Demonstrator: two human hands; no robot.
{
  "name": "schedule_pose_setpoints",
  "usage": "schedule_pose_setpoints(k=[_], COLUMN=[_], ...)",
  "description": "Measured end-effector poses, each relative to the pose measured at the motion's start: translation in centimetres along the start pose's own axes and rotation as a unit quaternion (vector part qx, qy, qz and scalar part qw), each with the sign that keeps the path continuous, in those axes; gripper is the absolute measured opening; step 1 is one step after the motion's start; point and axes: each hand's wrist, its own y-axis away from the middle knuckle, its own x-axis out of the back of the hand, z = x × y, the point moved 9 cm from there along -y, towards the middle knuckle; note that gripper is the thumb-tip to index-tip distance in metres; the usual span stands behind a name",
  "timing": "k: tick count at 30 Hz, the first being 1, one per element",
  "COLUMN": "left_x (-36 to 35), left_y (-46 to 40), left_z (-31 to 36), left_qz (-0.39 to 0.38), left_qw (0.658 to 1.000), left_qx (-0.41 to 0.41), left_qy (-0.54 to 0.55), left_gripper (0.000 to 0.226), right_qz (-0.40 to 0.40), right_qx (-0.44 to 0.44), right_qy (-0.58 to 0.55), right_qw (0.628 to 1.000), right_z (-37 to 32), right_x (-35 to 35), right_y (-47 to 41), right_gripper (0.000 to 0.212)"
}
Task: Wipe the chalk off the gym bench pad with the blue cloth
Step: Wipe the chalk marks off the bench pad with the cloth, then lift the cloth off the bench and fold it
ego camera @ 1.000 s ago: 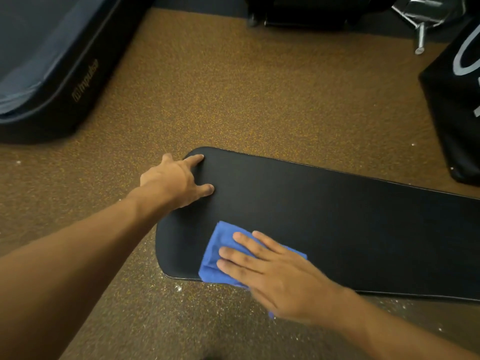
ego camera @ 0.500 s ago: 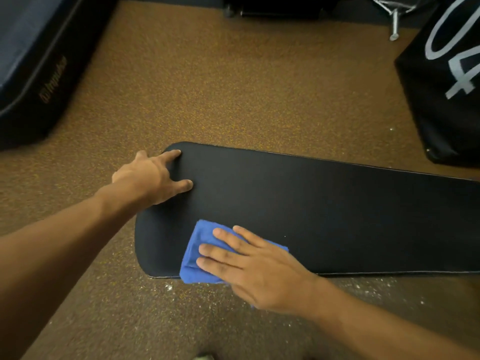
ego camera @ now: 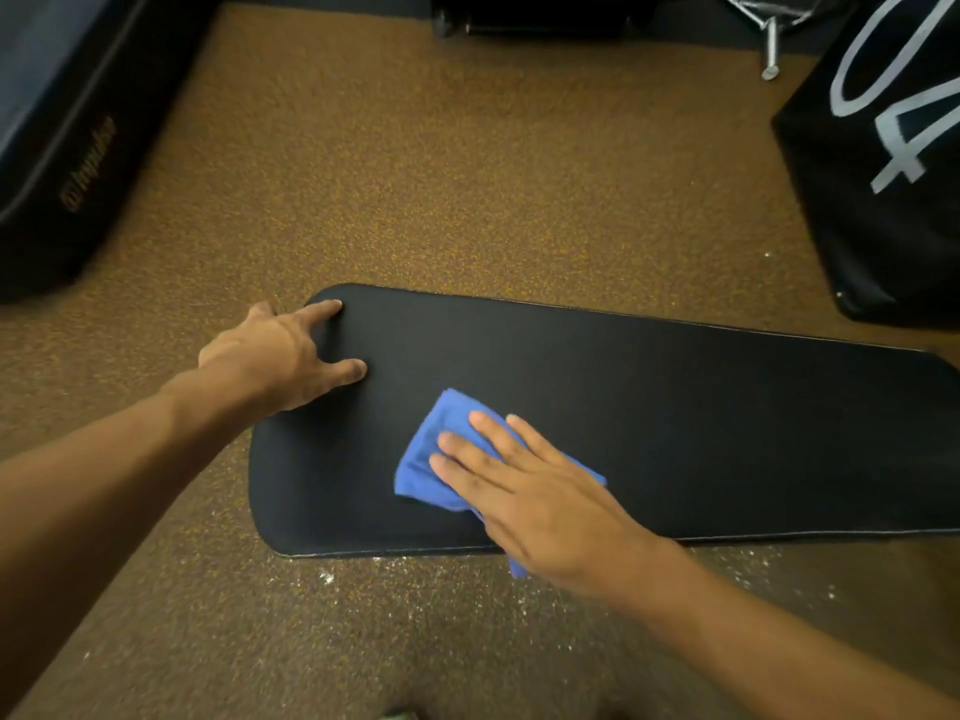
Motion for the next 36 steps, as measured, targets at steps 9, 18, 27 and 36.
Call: schedule_pose_setpoints(k=[9, 18, 27, 36], left_x=[0.0, -0.4, -2.1, -3.3], left_y=[0.6, 3.6, 7.5, 6.2], left_z=[-0.2, 4.5, 9.4, 10.6], left_qz=[-0.004, 0.081, 0.008, 0.006], left_qw=[1.0, 0.995, 0.956, 0.97], left_qx=[0.006, -0.06, -0.287, -0.22], left_qy=[0.005, 0.015, 0.068, 0.101], left_gripper=[0.091, 0.059, 0.067, 0.028], right_qz=[-0.041, 0.037, 0.153, 0.076], right_qx=[0.072, 0.008, -0.289, -0.35], right_qy=[-0.015, -0.049, -0.174, -0.199], right_qw=[0.996, 0.998, 0.929, 0.912], right_z=[-1.7, -0.1, 6.8, 7.0], right_x=[-0.8, 1.3, 5.7, 4.2], right_y=[2.8, -1.8, 5.7, 6.4], right_gripper=[0.06, 0.053, 0.03, 0.016])
